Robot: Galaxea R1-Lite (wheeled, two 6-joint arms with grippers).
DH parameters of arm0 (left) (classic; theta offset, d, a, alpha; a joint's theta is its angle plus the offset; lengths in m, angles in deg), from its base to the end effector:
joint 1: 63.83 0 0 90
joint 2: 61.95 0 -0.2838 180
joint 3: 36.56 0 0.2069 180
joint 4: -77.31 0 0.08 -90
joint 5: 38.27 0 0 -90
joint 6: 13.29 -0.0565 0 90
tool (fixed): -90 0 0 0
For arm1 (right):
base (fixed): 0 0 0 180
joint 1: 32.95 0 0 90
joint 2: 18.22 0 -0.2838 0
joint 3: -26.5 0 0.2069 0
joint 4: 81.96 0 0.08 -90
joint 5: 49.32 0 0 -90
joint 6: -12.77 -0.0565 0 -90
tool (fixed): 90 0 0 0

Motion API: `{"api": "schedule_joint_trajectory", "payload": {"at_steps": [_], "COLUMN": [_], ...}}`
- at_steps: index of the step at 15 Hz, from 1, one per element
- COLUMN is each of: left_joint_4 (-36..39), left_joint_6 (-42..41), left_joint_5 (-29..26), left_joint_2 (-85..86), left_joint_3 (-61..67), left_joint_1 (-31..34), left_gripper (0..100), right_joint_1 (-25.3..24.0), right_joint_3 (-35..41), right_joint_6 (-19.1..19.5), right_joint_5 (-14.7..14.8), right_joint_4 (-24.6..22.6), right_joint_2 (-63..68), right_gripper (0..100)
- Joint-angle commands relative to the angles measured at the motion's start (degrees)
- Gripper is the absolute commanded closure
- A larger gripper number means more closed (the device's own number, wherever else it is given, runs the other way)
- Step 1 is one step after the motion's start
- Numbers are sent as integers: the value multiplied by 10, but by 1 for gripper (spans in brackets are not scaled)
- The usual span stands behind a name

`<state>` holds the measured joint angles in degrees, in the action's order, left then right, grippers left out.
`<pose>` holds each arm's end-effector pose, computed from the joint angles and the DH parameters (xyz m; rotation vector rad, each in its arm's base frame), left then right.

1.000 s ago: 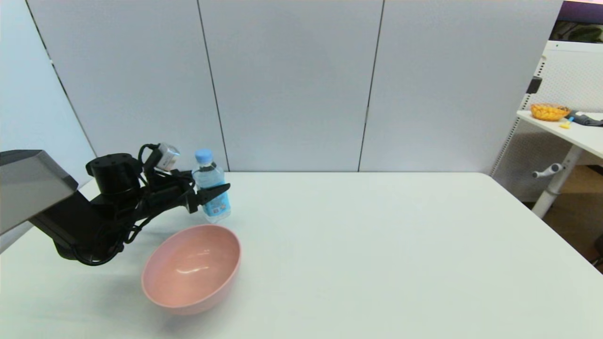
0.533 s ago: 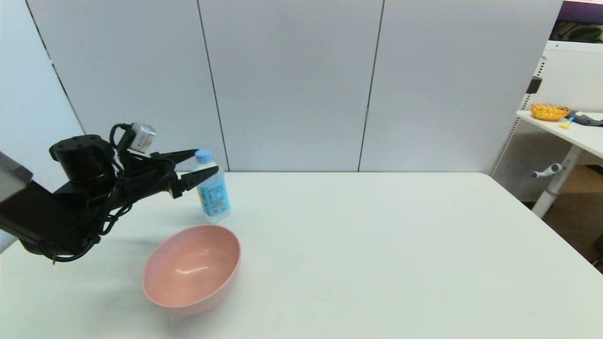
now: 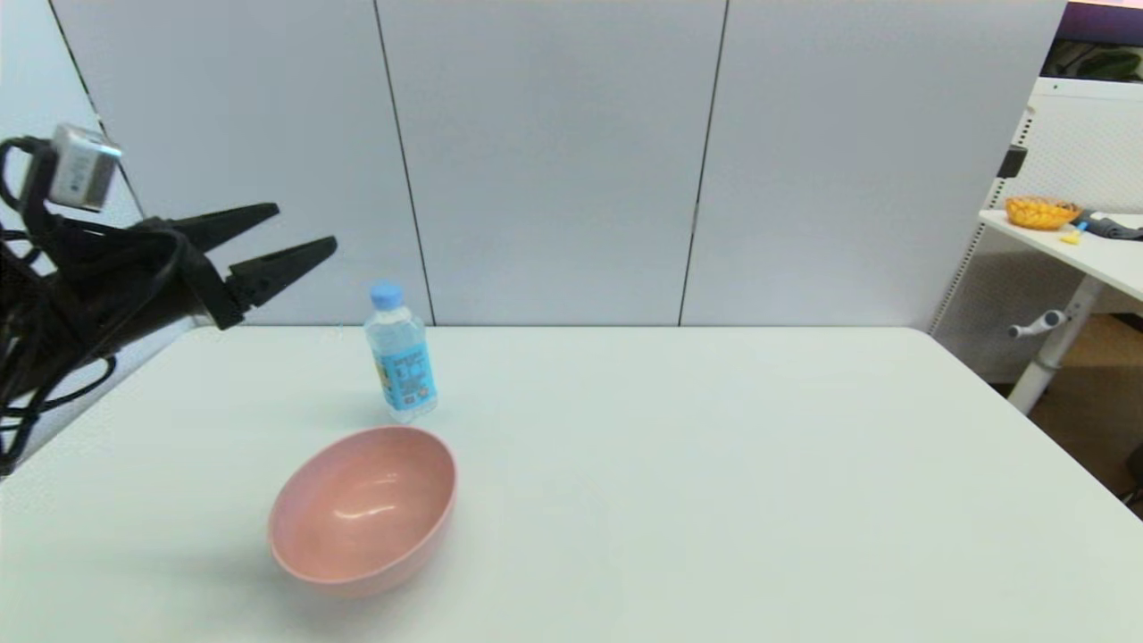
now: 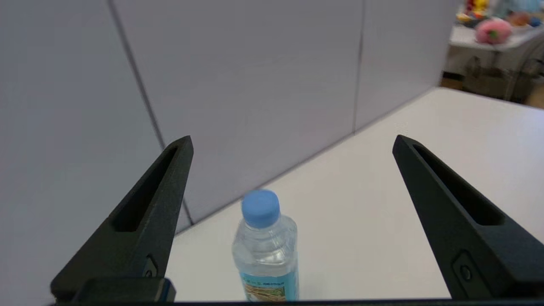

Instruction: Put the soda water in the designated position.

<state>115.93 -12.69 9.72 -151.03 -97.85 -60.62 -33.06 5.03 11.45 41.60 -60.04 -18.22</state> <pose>0.2999 -0.0211 0.2102 0.0640 -0.1743 -0.6760 0.0452 -0.0008 0.0747 0.0230 0.0077 -0.0142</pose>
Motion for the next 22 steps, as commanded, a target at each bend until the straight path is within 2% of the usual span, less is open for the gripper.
{"api": "schedule_joint_trajectory", "payload": {"at_steps": [1, 6, 9, 14, 17, 22], "left_joint_4": [-165, -434, -536, -579, -581, -604], "left_joint_6": [-3, -32, -51, -86, -84, -68], "left_joint_5": [107, 182, 228, 301, 311, 406], "left_joint_2": [247, 485, 601, 748, 806, 890], "left_joint_3": [49, 90, 127, 250, 312, 399], "left_joint_1": [2, 3, 2, -1, -25, -30], "left_gripper": [0, 0, 0, 0, 0, 0], "right_joint_1": [0, 0, -1, 0, 0, 0], "right_joint_3": [0, 0, 0, 0, 0, 0], "right_joint_6": [0, 0, 0, 0, 0, 0], "right_joint_5": [0, 0, 0, 0, 0, 0], "right_joint_4": [0, 0, 0, 0, 0, 0], "right_joint_2": [1, 1, 1, 1, 1, 0], "right_gripper": [0, 0, 0, 0, 0, 0]}}
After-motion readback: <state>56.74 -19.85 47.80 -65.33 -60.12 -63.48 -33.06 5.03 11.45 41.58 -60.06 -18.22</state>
